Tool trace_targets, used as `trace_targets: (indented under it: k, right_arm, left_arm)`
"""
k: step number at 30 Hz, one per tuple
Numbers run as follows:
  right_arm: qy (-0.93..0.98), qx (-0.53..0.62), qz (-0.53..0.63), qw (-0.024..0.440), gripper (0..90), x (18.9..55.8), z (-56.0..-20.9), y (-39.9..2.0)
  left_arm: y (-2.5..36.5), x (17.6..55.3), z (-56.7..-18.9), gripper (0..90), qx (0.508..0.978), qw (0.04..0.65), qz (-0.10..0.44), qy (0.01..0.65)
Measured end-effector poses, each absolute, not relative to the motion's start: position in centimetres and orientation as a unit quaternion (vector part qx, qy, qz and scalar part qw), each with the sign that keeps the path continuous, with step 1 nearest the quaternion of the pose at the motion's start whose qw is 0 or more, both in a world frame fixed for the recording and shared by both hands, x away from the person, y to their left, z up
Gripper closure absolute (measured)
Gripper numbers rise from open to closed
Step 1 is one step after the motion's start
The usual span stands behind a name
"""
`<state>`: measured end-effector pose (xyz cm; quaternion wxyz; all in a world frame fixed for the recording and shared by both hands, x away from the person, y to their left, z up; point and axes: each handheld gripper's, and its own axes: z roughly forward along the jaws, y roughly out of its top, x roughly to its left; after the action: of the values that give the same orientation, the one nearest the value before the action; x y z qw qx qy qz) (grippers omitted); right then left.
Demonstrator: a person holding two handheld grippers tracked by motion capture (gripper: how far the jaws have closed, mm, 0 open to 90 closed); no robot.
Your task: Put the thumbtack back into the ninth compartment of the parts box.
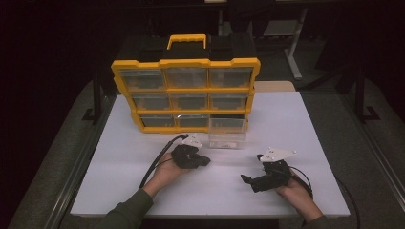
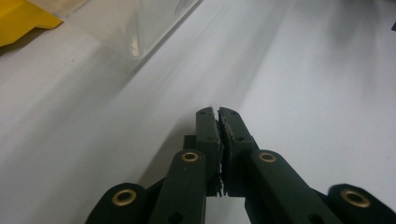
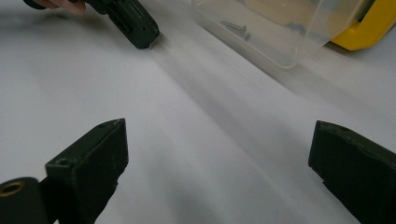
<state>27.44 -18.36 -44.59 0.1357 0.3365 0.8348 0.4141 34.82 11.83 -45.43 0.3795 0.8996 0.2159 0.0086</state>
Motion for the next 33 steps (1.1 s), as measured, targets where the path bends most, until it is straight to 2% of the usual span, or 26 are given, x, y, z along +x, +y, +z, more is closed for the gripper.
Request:
trace_targets:
  k: [18,33]
  right_arm:
    - [0.834,0.337,0.415,0.135,4.1,27.5,-44.6,-18.4]
    - [0.834,0.34,0.414,0.133,4.1,27.5,-44.6,-18.4]
  left_arm:
    - [12.8,35.3,-41.8,87.4,0.896,0.399,-0.01,0.195]
    - [12.2,36.6,-37.3,87.4,0.885,0.432,0.003,0.176]
